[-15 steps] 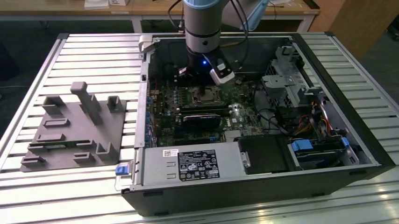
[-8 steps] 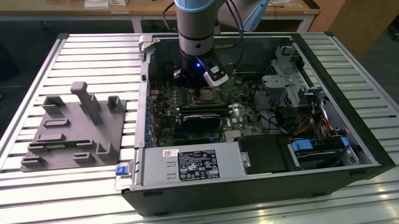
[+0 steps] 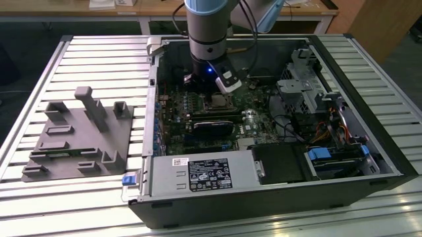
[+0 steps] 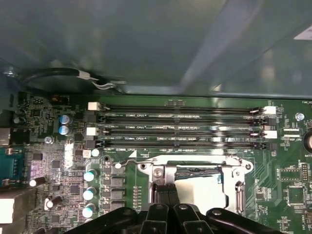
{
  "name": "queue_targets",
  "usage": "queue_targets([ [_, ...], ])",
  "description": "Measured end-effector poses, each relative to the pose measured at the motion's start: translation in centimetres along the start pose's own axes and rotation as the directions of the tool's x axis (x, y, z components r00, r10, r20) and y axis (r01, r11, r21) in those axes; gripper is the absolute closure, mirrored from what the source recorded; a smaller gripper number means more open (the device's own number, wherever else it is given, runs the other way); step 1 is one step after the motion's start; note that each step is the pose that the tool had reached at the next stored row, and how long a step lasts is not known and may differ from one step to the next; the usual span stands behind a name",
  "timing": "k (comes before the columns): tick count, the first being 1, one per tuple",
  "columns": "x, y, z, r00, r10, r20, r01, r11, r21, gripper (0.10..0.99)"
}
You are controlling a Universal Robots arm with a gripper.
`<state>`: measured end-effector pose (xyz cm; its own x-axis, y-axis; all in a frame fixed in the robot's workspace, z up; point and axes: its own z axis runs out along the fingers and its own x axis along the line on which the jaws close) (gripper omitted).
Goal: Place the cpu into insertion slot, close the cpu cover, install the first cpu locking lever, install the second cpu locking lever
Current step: 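Close the cpu cover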
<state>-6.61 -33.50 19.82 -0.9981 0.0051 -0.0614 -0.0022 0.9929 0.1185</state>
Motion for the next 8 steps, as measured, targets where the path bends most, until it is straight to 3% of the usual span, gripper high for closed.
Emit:
queue_targets([
  [8, -0.54, 0.03, -0.05, 1.0000, 0.000, 0.0006, 0.000, 1.0000, -0.001, 0.980],
])
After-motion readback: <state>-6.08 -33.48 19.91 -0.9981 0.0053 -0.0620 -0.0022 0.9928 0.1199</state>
